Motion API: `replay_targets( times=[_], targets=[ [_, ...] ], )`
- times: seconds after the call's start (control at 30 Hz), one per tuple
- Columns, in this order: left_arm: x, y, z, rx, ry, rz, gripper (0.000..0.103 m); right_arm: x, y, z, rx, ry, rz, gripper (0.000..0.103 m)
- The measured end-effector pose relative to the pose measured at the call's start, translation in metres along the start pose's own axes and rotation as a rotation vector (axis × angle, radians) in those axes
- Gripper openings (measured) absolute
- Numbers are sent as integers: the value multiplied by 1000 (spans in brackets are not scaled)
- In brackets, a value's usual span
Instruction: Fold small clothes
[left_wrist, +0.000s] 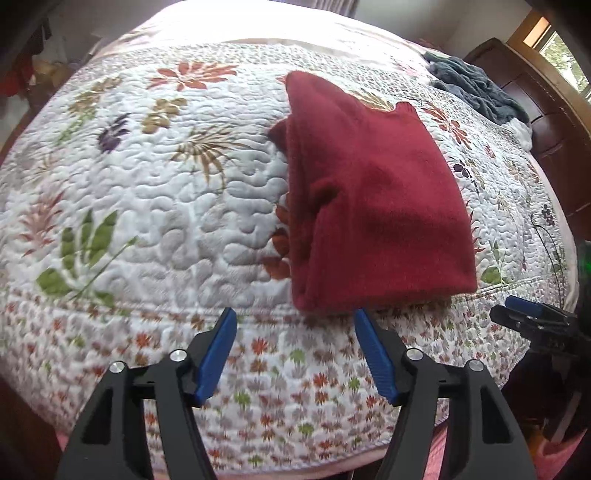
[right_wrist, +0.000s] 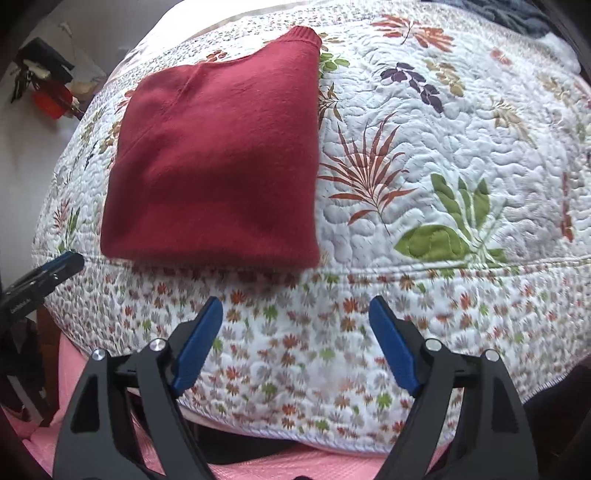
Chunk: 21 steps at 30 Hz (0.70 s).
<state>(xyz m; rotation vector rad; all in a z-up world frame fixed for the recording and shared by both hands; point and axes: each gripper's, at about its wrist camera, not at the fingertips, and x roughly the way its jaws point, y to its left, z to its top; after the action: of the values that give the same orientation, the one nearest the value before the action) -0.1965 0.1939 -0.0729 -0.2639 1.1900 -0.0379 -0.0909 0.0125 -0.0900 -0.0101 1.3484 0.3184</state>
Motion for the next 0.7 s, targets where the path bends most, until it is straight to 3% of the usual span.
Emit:
replay_targets(
  times=[0.23, 0.7],
  targets=[
    [-26, -16, -13, 16, -29, 71, 79, -20, 14, -13, -9, -33, -63, 89],
    [-59, -39, -25, 57, -80, 172, 84, -68, 37, -16, -8, -93, -161, 96]
  ],
)
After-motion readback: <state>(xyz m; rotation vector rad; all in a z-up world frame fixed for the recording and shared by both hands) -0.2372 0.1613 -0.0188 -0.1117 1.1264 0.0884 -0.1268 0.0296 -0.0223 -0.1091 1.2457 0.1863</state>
